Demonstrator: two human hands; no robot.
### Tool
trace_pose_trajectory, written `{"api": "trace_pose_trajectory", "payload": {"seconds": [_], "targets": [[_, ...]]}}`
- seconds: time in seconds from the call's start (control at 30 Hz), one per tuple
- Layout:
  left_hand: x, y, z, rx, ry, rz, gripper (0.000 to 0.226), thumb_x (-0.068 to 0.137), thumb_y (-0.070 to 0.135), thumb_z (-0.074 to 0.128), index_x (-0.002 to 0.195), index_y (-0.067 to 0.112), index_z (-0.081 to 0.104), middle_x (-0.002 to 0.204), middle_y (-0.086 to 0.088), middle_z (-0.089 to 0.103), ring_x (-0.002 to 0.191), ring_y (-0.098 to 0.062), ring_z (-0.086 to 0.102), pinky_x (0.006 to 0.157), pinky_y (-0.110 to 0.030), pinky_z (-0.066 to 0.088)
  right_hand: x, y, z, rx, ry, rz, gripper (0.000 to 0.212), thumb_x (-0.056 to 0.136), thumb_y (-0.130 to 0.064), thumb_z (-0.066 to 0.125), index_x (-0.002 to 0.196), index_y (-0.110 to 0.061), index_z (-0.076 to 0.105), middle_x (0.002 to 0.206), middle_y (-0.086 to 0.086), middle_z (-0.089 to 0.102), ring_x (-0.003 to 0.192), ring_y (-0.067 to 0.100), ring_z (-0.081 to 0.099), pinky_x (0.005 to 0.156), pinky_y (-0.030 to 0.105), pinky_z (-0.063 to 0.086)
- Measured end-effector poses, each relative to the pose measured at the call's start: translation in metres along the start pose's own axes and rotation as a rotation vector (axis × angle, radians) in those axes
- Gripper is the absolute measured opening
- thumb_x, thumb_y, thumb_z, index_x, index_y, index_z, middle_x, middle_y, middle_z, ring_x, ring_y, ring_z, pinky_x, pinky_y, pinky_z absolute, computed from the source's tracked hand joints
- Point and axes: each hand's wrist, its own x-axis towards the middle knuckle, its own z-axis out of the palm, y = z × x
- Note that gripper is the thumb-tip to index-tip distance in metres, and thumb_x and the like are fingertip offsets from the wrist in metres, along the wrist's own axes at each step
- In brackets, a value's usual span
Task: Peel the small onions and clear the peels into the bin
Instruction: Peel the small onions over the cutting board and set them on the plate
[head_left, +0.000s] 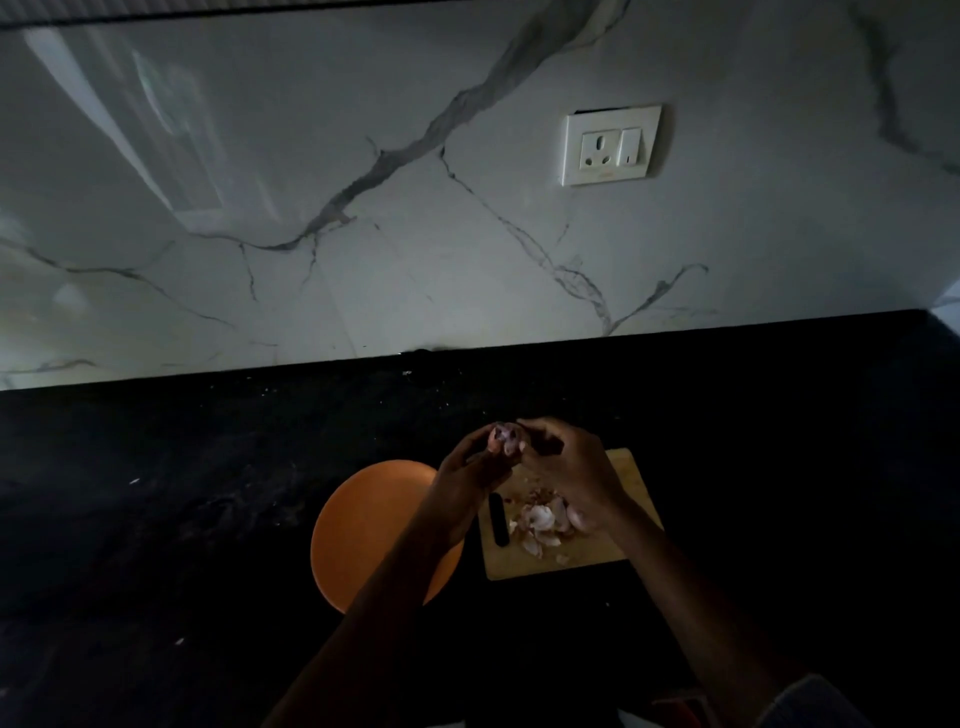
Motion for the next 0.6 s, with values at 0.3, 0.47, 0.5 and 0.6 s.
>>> {"api": "trace_pose_trajectory", "payload": {"seconds": [0.3, 0.47, 0.5, 0.6], "targets": [[0.001, -0.008, -0.002, 0.088, 0.090, 0.090, 0.029, 0.098, 0.005, 0.059, 0.126, 0.005, 0.058, 0.112, -0.007, 0.072, 0.101, -0.017, 0.068, 0.084, -0.032, 0.052, -0.002, -0.002, 0.003, -0.123, 0.023, -0.008, 0.033, 0.090, -0.026, 0.073, 0.122, -0.024, 0.069, 0.103, -0.009, 0.068, 0.099, 0.003, 0.064, 0.078, 0.012, 0.050], [0.000, -0.011, -0.005, 0.145, 0.137, 0.126, 0.026, 0.094, -0.005, 0.058, 0.119, 0.002, 0.056, 0.105, -0.005, 0.072, 0.093, -0.011, 0.069, 0.076, -0.025, 0.053, -0.004, -0.008, 0.005, -0.130, 0.114, -0.006, 0.022, 0.089, -0.011, 0.073, 0.108, -0.019, 0.067, 0.088, -0.009, 0.066, 0.080, -0.006, 0.061, 0.064, 0.003, 0.045], [0.000, -0.010, -0.005, 0.144, 0.136, 0.123, 0.027, 0.094, -0.006, 0.058, 0.120, 0.000, 0.056, 0.108, -0.007, 0.071, 0.094, -0.012, 0.069, 0.077, -0.026, 0.053, -0.004, -0.009, 0.006, -0.135, 0.118, -0.007, 0.022, 0.088, -0.011, 0.074, 0.107, -0.018, 0.065, 0.086, -0.009, 0.065, 0.077, -0.009, 0.059, 0.063, 0.003, 0.045], [-0.001, -0.008, -0.004, 0.132, 0.130, 0.118, 0.029, 0.094, -0.004, 0.059, 0.122, 0.000, 0.056, 0.111, -0.008, 0.070, 0.098, -0.014, 0.069, 0.078, -0.027, 0.055, -0.004, -0.011, 0.006, -0.150, 0.124, -0.023, 0.026, 0.084, -0.015, 0.078, 0.103, -0.017, 0.061, 0.081, -0.011, 0.061, 0.072, -0.010, 0.056, 0.061, 0.005, 0.046]]}}
